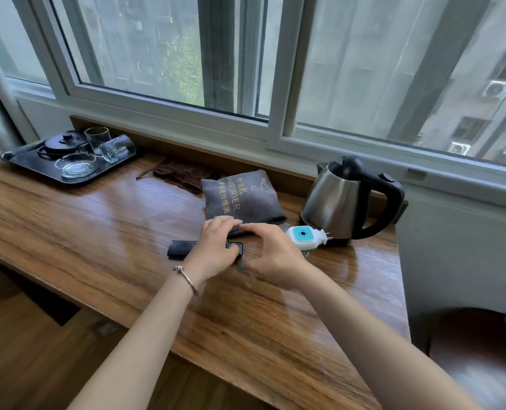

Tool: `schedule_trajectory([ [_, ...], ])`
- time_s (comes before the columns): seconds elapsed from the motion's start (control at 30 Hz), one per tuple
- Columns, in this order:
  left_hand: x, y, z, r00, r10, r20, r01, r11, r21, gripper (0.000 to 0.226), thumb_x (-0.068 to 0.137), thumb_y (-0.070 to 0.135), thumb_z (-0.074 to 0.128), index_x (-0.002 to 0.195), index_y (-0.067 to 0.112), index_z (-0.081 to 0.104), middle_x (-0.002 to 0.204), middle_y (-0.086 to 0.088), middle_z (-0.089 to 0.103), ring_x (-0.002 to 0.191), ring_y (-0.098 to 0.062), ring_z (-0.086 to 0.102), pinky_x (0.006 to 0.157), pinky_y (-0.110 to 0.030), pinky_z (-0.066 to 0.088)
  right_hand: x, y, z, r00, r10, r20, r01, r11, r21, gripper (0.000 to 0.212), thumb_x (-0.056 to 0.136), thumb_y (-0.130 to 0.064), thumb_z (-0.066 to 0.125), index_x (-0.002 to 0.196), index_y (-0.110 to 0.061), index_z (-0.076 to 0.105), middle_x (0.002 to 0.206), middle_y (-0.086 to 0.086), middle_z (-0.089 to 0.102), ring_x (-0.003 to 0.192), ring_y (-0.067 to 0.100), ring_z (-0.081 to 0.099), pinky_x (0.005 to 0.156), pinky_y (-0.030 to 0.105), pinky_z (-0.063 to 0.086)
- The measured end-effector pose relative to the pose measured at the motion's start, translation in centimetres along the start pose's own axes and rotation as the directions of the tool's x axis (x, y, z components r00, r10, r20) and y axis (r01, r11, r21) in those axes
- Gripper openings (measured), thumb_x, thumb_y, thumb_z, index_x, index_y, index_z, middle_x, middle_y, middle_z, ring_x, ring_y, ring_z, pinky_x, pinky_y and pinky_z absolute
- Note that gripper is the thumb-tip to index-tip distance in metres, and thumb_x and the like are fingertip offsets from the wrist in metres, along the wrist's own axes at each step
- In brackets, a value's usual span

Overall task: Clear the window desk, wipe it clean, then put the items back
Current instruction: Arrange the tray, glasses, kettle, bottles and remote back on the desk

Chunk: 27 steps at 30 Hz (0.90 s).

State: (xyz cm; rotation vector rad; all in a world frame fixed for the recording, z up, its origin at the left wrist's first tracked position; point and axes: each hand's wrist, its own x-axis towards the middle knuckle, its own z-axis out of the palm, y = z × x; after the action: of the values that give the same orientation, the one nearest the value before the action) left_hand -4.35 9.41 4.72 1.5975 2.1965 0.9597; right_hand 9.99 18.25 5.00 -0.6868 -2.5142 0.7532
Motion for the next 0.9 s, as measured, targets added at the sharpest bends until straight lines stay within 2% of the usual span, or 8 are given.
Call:
schedule_trajectory([
  [0.17,1.1,7.1,0.2,0.989,0.140,-0.046,-0.141,0.989,-0.032,0.057,0.082,-0.002,0.055,0.137,0.014,0.048,0.138,-0.004,0.046,0.131,-0.022,0.032,0.110,-0.026,0.021,-1.8,0.7,-5.2,0.995,0.026,-0.095,-0.022,0.999,0.034,0.067,0.068,-0.027,0.082,0.132,-0.023,0.060,0.128,-0.008,0.064,0.122,0.009,0.055,0.102,0.034,0.046],
  [0.23,1.6,9.9,0.7,0.982,0.183,-0.049,-0.185,0.981,-0.054,0.057,0.082,-0.002,0.056,0.137,0.013,0.048,0.137,-0.004,0.047,0.132,-0.021,0.034,0.111,-0.027,0.023,-3.0,1.1,-7.6,0.986,0.030,-0.161,-0.025,0.999,0.033,0.069,0.070,-0.027,0.084,0.134,-0.026,0.058,0.129,-0.010,0.062,0.119,0.004,0.053,0.100,0.028,0.046],
  [0.37,2.5,15.0,2.8,0.971,0.239,-0.023,-0.239,0.959,-0.154,0.057,0.085,0.000,0.057,0.139,0.015,0.045,0.137,-0.004,0.046,0.130,-0.019,0.038,0.110,-0.027,0.029,-6.0,2.7,-12.5,0.962,0.053,-0.266,-0.046,0.998,0.032,0.075,0.067,-0.029,0.086,0.136,-0.027,0.056,0.117,-0.021,0.060,0.101,-0.011,0.049,0.084,0.011,0.040],
  [0.47,3.3,18.9,5.4,0.957,0.289,0.037,-0.274,0.936,-0.221,0.054,0.089,0.006,0.056,0.140,0.016,0.044,0.136,-0.003,0.046,0.130,-0.017,0.039,0.111,-0.040,0.034,-8.8,4.6,-15.9,0.946,0.093,-0.311,-0.090,0.996,0.024,0.075,0.070,-0.031,0.085,0.138,-0.029,0.054,0.130,-0.011,0.060,0.115,0.001,0.049,0.091,0.023,0.043],
  [0.57,4.0,22.8,8.9,0.935,0.346,0.079,-0.311,0.905,-0.289,0.049,0.091,0.008,0.057,0.139,0.016,0.047,0.136,-0.001,0.048,0.126,-0.012,0.042,0.111,-0.036,0.035,-12.2,7.3,-18.8,0.916,0.173,-0.362,-0.169,0.985,0.044,0.075,0.069,-0.033,0.084,0.138,-0.030,0.054,0.132,-0.008,0.061,0.120,0.010,0.054,0.099,0.034,0.048],
  [0.67,4.3,26.6,13.0,0.915,0.384,0.127,-0.321,0.879,-0.352,0.046,0.092,0.008,0.057,0.136,0.015,0.049,0.134,-0.003,0.050,0.118,-0.007,0.045,0.106,-0.026,0.038,-15.8,10.2,-21.5,0.879,0.264,-0.396,-0.255,0.964,0.078,0.074,0.066,-0.033,0.081,0.136,-0.030,0.056,0.133,-0.006,0.061,0.123,0.012,0.055,0.104,0.036,0.046],
  [0.77,4.3,29.8,17.2,0.894,0.407,0.188,-0.310,0.864,-0.396,0.044,0.093,0.010,0.057,0.135,0.018,0.049,0.130,-0.001,0.051,0.116,-0.009,0.047,0.097,-0.022,0.040,-19.9,13.6,-23.9,0.823,0.376,-0.426,-0.363,0.925,0.114,0.071,0.070,-0.028,0.084,0.136,-0.029,0.056,0.135,-0.008,0.059,0.125,0.008,0.052,0.105,0.032,0.044],
  [0.9,4.3,33.9,22.7,0.859,0.442,0.259,-0.312,0.852,-0.420,0.045,0.093,0.011,0.057,0.136,0.019,0.047,0.131,0.000,0.051,0.117,-0.008,0.046,0.095,-0.022,0.039,-25.7,18.2,-26.9,0.732,0.503,-0.459,-0.476,0.860,0.184,0.071,0.070,-0.027,0.087,0.135,-0.031,0.057,0.132,-0.011,0.060,0.116,0.006,0.055,0.091,0.019,0.040],
])
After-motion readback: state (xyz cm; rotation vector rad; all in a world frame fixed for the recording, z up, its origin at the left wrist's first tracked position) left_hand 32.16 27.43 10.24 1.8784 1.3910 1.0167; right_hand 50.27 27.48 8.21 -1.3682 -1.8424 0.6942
